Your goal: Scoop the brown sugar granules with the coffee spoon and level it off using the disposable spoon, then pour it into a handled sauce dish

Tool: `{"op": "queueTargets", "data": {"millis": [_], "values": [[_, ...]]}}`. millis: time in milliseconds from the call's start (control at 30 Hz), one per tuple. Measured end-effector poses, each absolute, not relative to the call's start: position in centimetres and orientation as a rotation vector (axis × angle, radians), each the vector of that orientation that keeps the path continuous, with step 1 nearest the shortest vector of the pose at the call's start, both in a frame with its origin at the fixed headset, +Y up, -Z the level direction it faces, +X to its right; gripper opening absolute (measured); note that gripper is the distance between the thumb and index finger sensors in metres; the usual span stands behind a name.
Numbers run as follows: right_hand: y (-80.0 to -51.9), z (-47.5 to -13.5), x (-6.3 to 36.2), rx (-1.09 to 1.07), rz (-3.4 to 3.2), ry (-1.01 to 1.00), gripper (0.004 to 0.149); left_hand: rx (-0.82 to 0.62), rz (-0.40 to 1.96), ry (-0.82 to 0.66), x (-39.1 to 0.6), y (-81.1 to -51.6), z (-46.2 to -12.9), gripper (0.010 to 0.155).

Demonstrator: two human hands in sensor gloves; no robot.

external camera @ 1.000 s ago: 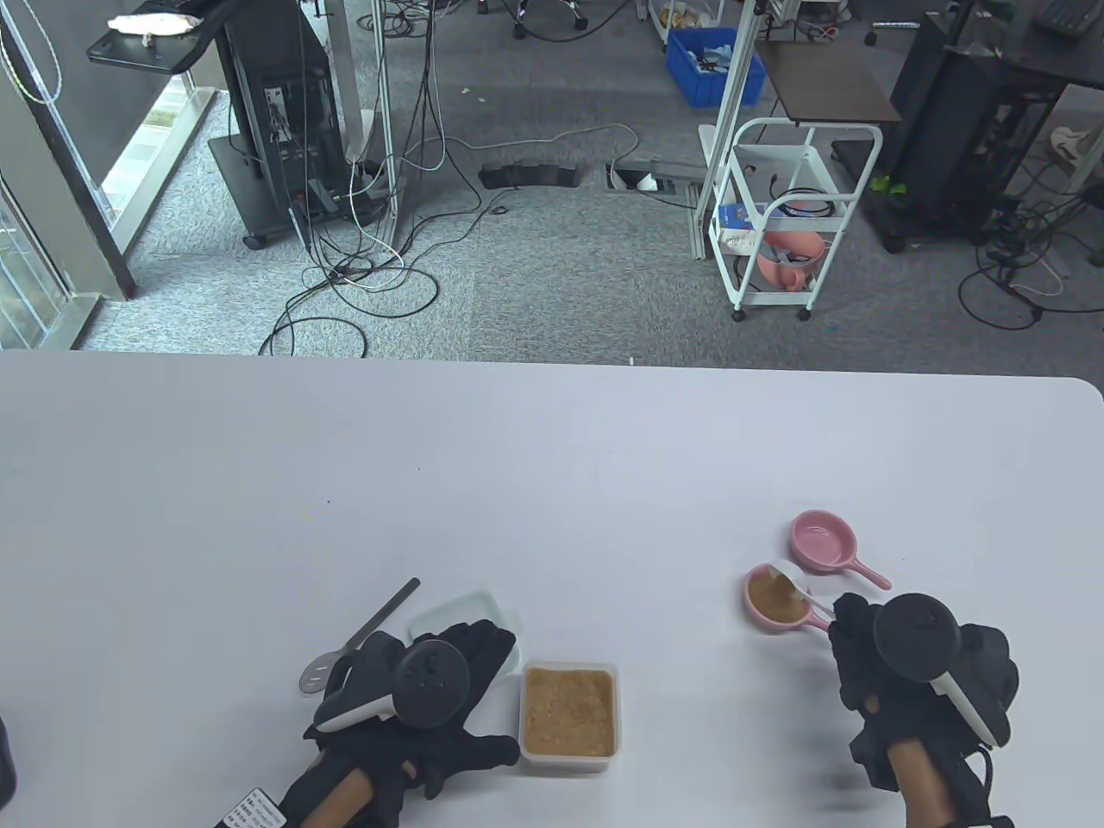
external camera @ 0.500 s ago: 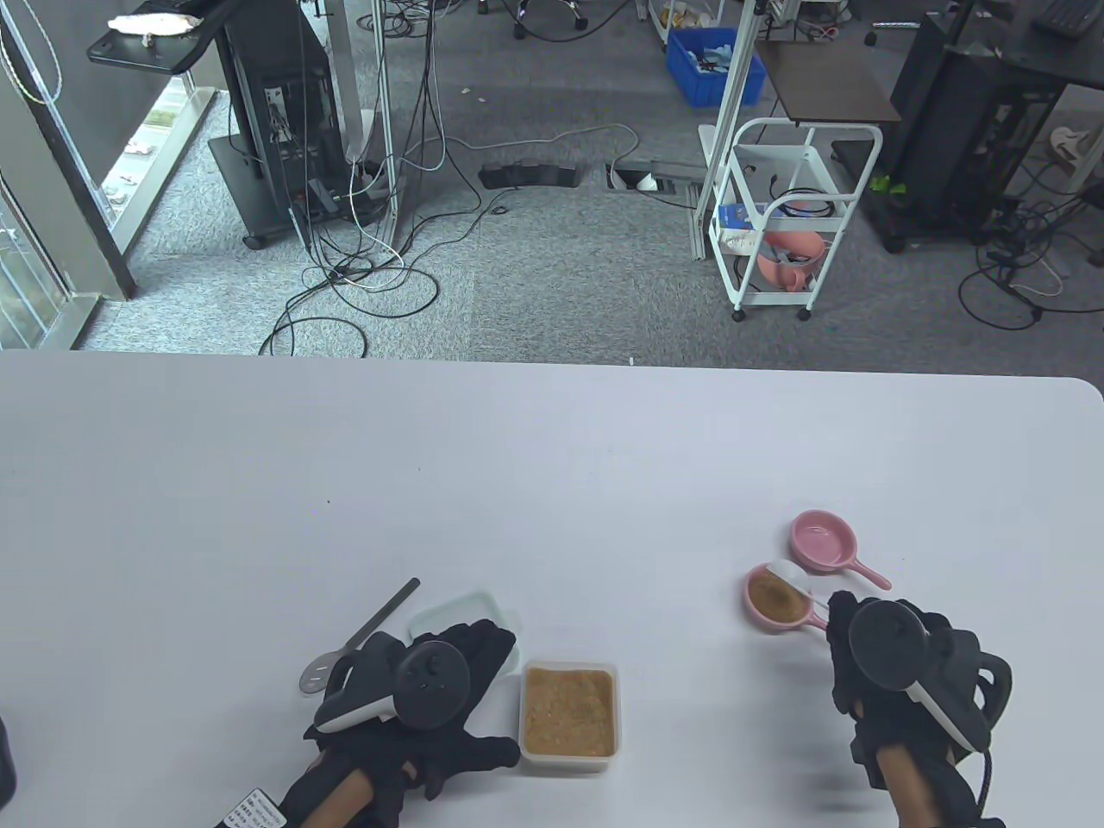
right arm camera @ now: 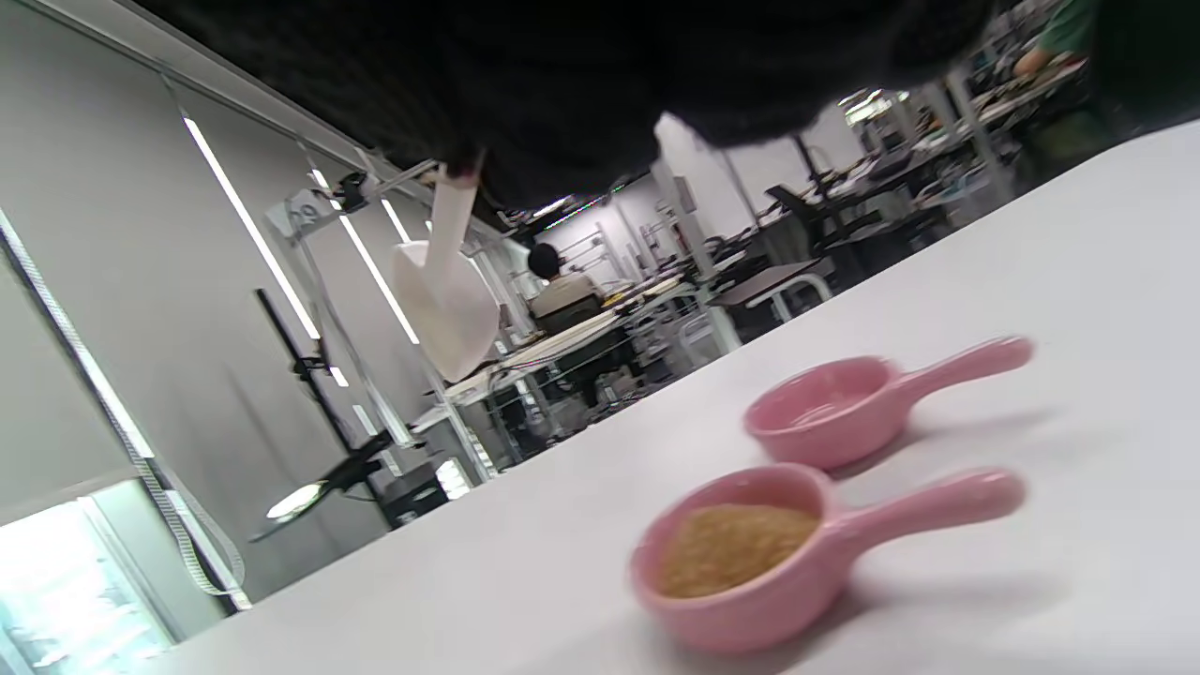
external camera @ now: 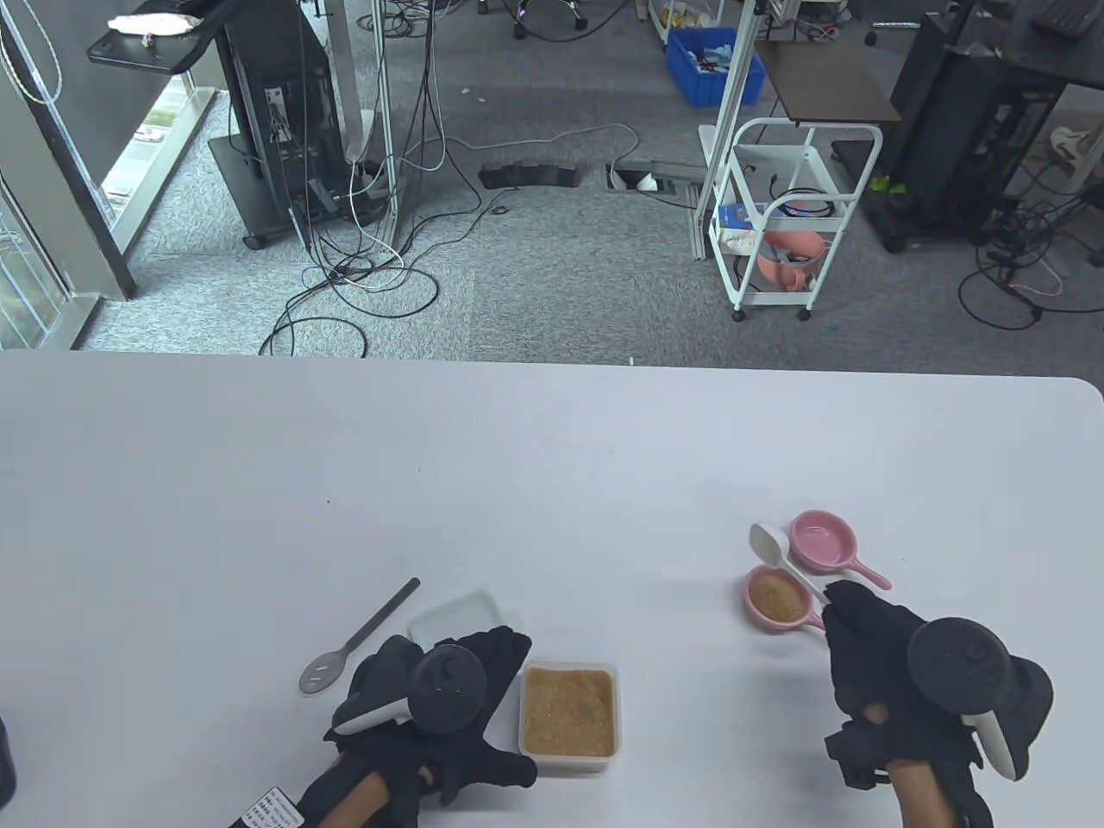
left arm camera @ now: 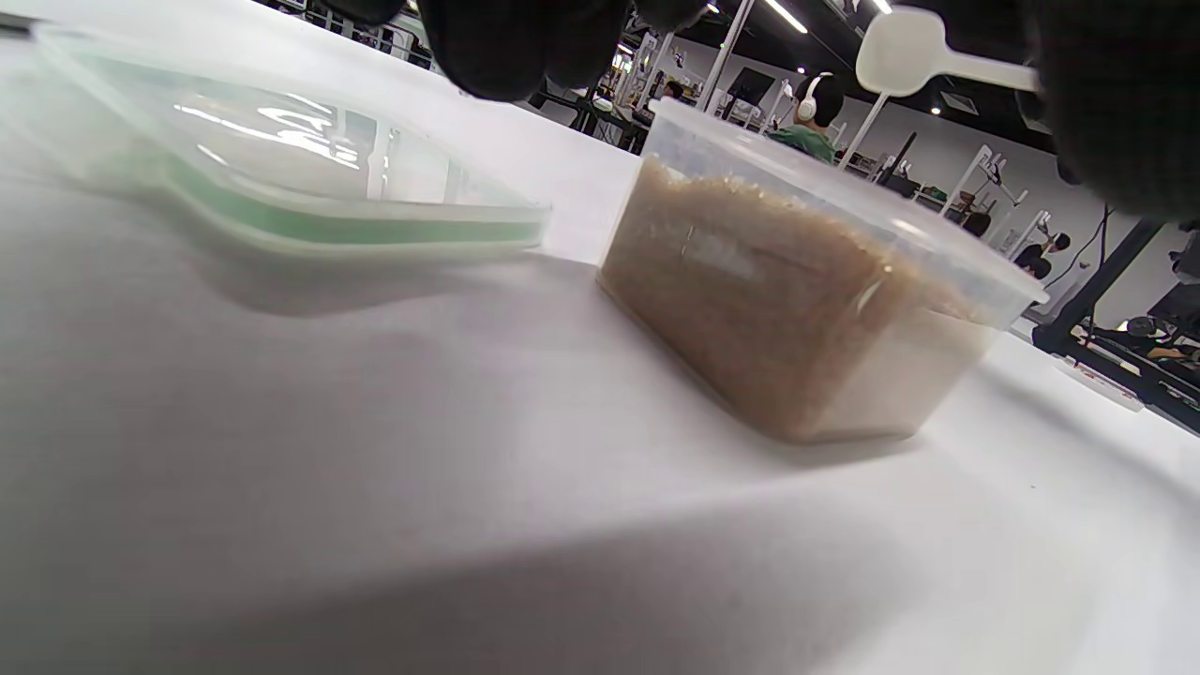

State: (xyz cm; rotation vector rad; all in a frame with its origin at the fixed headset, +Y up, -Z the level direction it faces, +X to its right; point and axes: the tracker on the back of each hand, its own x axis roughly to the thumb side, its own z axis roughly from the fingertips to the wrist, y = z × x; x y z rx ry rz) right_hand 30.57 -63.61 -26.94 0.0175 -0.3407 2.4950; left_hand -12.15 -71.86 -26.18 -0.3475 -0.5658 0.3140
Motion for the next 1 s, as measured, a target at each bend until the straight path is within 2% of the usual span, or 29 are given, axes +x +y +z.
{"op": "queueTargets", "data": {"millis": [267, 600, 700, 1000], "values": [[-64.5, -26.6, 24.6, 0.427, 2.400, -0.130, 0.042, -0.362, 0.323, -0.538, -12.1, -72.5, -26.6, 0.115], [-66.5, -25.6, 18.0, 0.730, 2.577, 0.000, 0.042, -0.381, 0.341, -0.539, -11.8, -72.9, -26.8, 0.114], [-66.7, -25.2, 17.0, 0.789, 2.621, -0.023, 0.042, -0.381, 0.342, -0.537, -11.8, -72.9, -26.8, 0.114], [-66.4, -23.3, 14.7, 1.017, 2.822, -0.278, 0.042, -0.383, 0.337, -0.534, -11.6, -72.9, -26.7, 0.112]]}}
